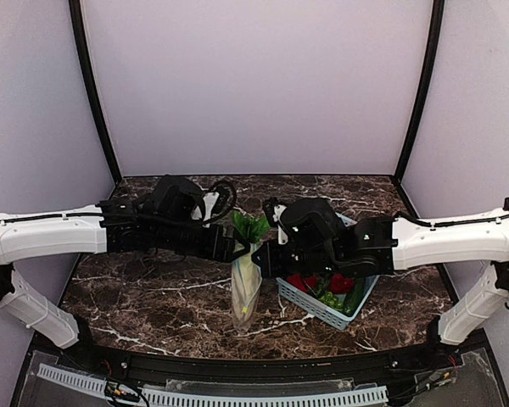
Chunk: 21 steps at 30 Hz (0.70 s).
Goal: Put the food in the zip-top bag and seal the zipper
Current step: Pass from the right arm to the left
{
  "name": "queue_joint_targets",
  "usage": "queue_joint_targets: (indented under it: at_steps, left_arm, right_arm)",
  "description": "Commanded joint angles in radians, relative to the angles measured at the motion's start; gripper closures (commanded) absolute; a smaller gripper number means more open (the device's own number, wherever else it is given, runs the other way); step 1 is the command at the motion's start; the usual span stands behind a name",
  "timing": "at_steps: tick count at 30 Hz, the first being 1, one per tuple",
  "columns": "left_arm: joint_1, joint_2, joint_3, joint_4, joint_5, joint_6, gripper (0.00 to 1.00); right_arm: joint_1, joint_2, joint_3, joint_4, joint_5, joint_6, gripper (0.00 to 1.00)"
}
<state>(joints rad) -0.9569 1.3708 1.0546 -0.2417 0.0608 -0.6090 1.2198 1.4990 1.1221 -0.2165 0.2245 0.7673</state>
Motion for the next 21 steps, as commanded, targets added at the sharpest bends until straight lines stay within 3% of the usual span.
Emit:
queue_joint_targets:
  at_steps: [1, 7, 14, 21]
  left_arm:
    - [0.004, 0.041, 0.044, -0.091, -0.030, 0.013, 0.27]
    - [0.005, 0.076, 0.048, -0.087, -0.048, 0.004, 0.31]
    - [0.005, 0.113, 0.045, -0.107, -0.096, 0.002, 0.46]
    - [0.005, 0.146, 0.026, -0.040, -0.030, -0.012, 0.47]
  right_arm:
    - [0.010, 0.008, 0.026, 0.021, -0.005, -0.014, 1.00]
    - [0.010, 0.016, 0.026, 0.033, -0.020, -0.015, 1.00]
    - [0.011, 0.022, 0.026, 0.047, -0.032, -0.017, 1.00]
    - [0.010, 0.035, 0.025, 0.063, -0.044, -0.018, 1.00]
